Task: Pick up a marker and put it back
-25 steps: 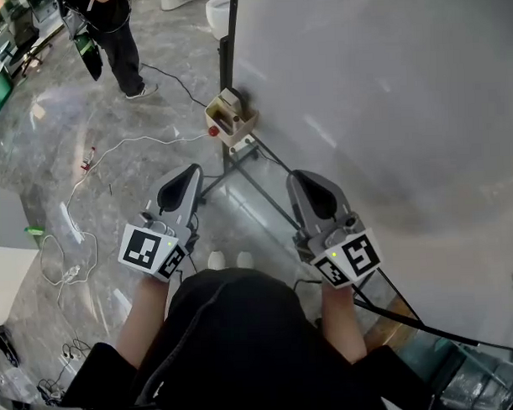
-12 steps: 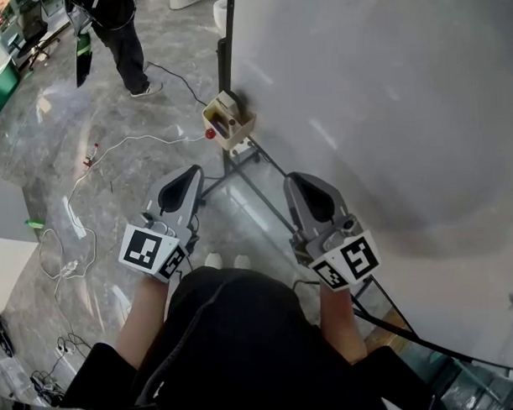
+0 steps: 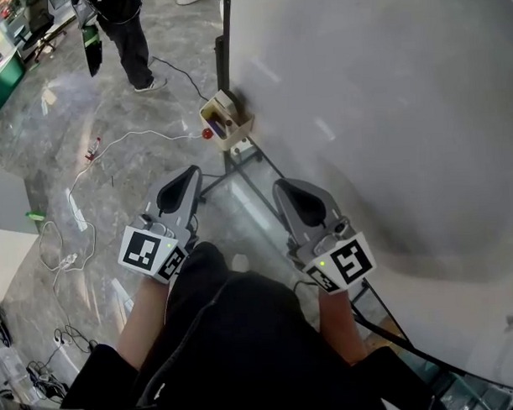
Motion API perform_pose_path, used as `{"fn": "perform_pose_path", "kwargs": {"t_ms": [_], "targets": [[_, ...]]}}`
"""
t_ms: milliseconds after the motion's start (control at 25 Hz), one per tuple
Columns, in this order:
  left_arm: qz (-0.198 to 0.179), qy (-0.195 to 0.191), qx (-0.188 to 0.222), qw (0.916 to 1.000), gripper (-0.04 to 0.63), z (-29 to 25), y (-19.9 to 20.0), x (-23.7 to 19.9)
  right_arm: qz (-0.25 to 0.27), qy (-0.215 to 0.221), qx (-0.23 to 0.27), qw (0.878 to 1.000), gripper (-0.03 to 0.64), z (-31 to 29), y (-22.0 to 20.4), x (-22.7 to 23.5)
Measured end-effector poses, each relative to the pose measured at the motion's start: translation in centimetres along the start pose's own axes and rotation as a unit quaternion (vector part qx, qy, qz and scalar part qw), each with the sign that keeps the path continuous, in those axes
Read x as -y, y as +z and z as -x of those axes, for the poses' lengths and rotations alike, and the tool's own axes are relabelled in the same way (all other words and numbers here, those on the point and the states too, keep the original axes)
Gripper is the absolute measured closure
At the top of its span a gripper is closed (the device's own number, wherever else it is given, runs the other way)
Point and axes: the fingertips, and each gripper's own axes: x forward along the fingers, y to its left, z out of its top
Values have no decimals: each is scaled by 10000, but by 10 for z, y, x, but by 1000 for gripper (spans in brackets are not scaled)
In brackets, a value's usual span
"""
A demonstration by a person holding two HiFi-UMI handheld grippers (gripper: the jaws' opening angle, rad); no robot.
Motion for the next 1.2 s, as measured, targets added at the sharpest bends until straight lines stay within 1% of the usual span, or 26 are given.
{"fn": "perform_pose_path", "kwargs": {"t_ms": [200,320,400,560,720,920,1080,1200], "targets": [[-43,13,-38,10000,589,-8,2,-10,9,60,-3,10000,607,-10,2,5],[-41,-69,-70,9999,589,-17,-1,-18,53,102,-62,9999,607,-20,-2,4],[-26,-145,-97,9998,589,-24,-2,-24,44,54,-85,9999,607,-28,-4,6],[6,-349,-142,9993,589,-38,1,-39,32,-161,-85,9998,607,-42,-3,14],[-24,-665,-201,9976,588,-58,0,-51,46,-435,-88,9990,607,-56,-2,24],[-74,-1029,-271,9943,583,-81,0,-65,65,-779,-122,9969,607,-74,-5,33],[11,-1250,-352,9915,583,-95,2,-80,76,-1112,-111,9937,607,-88,-4,40],[-14,-1428,-453,9887,583,-102,-2,-91,88,-1346,-135,9908,607,-96,-6,42]]}}
